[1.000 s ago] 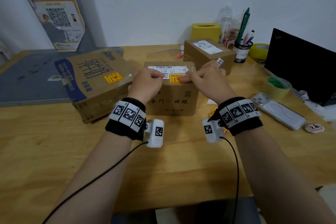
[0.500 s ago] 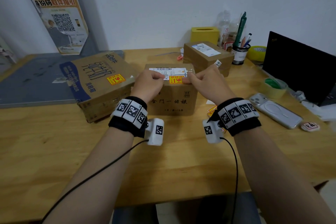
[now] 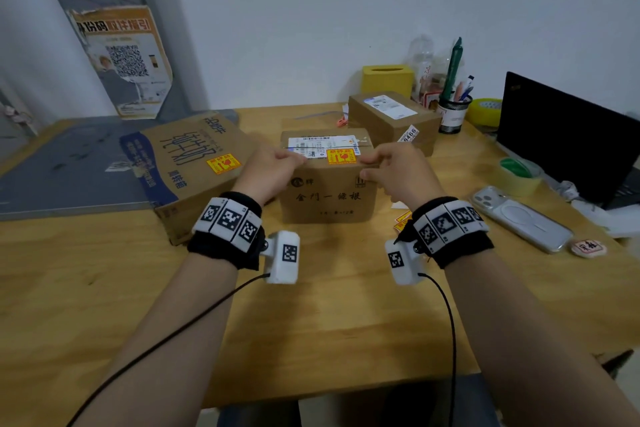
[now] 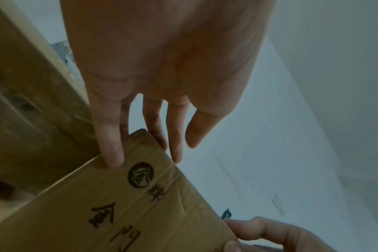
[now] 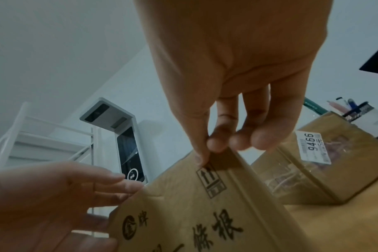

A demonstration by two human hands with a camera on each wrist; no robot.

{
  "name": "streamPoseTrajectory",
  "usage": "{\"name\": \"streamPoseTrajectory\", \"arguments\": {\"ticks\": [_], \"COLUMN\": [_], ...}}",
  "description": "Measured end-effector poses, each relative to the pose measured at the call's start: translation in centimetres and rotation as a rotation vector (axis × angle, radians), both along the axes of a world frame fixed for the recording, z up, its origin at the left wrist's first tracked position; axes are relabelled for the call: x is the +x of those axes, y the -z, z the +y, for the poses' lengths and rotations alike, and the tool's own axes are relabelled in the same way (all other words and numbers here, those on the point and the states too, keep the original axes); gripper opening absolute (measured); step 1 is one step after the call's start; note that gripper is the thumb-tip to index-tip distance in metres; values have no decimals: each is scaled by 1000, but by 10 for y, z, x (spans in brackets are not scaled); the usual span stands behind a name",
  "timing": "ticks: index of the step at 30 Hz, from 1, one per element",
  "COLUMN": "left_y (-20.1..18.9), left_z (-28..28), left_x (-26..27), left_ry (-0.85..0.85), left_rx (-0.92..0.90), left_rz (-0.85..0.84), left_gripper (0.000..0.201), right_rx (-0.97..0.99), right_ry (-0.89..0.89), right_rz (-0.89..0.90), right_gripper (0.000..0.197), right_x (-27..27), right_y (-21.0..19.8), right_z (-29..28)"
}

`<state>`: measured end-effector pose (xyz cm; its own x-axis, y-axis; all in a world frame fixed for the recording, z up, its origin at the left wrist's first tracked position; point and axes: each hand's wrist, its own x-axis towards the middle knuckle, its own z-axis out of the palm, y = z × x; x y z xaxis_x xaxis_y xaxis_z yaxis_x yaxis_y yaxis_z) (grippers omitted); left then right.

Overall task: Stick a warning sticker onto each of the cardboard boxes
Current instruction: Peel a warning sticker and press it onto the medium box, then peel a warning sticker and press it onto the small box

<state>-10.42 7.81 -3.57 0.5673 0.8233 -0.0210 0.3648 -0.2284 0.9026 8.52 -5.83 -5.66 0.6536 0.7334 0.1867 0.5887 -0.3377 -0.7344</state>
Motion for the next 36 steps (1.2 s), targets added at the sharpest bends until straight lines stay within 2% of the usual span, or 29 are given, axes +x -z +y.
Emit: {"name": "streamPoseTrajectory", "arguments": {"ticks": [3, 5, 10, 14, 18, 22, 24, 28, 30, 32, 36], "left_y": [-6, -9, -18, -27, -35, -37, -36, -35, -35, -35, -27], "left_z": [9, 20, 43, 60, 82, 90, 86, 68, 57, 46, 33], "left_x": [11, 19, 43, 60, 65, 67, 71, 91, 107, 124, 157], "left_ry": [9, 25, 11, 8, -7, -15, 13, 84, 118, 125, 133], "left_rx": [-206, -254, -182, -88, -160, -212, -232, -267, -281, -283, -349], "left_rz": [-146, -173, -169, -182, -271, -317, -322, -314, -302, -262, -212], "left_gripper": [17, 27, 33, 47, 36, 32, 30, 30, 28, 26, 29], "right_rx": [-45, -50, -59, -48, -54, -155, -163, -47, -54, -47, -58], "right_ry": [49, 56, 41, 0, -79, -220, -233, -137, -51, 112, 332], "right_rz": [-12, -14, 65, 171, 235, 130, 78, 11, -40, -71, -22], "right_gripper": [15, 15, 29, 39, 50, 61, 58, 31, 24, 24, 43], "right_x": [9, 15, 19, 25, 29, 37, 43, 64, 80, 101, 137], "right_y": [-4, -5, -9, -10, -13, -16, -22, -39, -43, -44, -37], "right_z": [13, 25, 61, 95, 117, 116, 106, 78, 62, 49, 33]}}
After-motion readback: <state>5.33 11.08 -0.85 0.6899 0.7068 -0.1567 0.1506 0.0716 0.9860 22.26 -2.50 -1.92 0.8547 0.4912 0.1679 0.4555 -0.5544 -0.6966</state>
